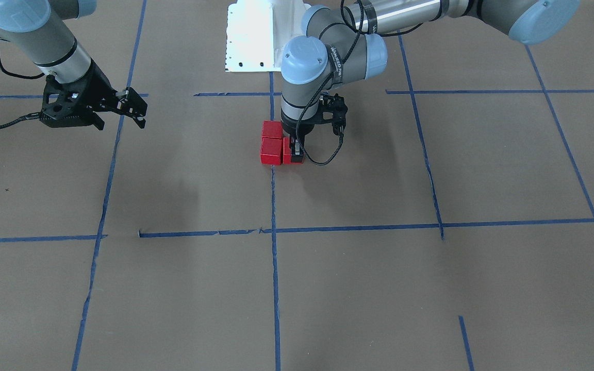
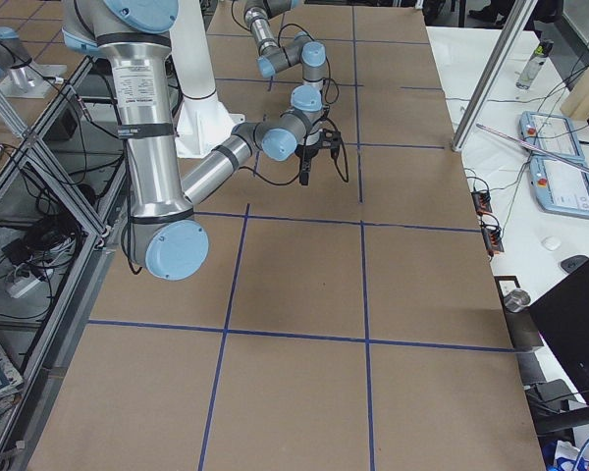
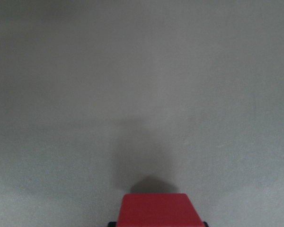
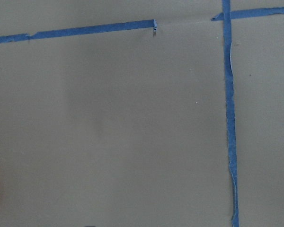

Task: Form red blocks into L shape at center
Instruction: 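Set the cube beside the farther cube with the left gripper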

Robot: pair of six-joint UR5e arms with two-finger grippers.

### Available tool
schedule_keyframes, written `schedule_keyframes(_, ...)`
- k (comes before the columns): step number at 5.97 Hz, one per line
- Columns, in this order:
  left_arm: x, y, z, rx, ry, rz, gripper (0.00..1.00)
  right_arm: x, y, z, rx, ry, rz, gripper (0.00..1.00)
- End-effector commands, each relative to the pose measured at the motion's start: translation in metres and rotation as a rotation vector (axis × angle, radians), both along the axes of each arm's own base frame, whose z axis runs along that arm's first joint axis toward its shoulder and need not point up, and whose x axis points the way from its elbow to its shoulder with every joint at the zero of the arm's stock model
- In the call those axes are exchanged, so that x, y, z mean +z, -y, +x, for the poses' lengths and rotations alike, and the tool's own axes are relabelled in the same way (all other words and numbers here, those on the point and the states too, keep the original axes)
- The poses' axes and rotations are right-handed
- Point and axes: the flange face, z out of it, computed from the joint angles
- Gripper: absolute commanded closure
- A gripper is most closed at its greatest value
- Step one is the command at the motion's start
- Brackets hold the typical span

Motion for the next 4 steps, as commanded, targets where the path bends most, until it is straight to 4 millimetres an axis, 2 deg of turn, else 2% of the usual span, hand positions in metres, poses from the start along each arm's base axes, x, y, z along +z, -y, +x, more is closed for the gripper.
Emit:
schedule_keyframes(1,0.0008,0.0007,0.0011,0.001,0.003,0.002,0.92,-0.0002,-0.0002,-0.0001,-0.001,0.001,0.000,0.00)
schedule_keyframes(4,-0.0014,0.0008,0.0013,0.003,-0.021,0.016,0.73,-0.0009,0.0000,0.0008,0.001,0.002,0.001,0.00)
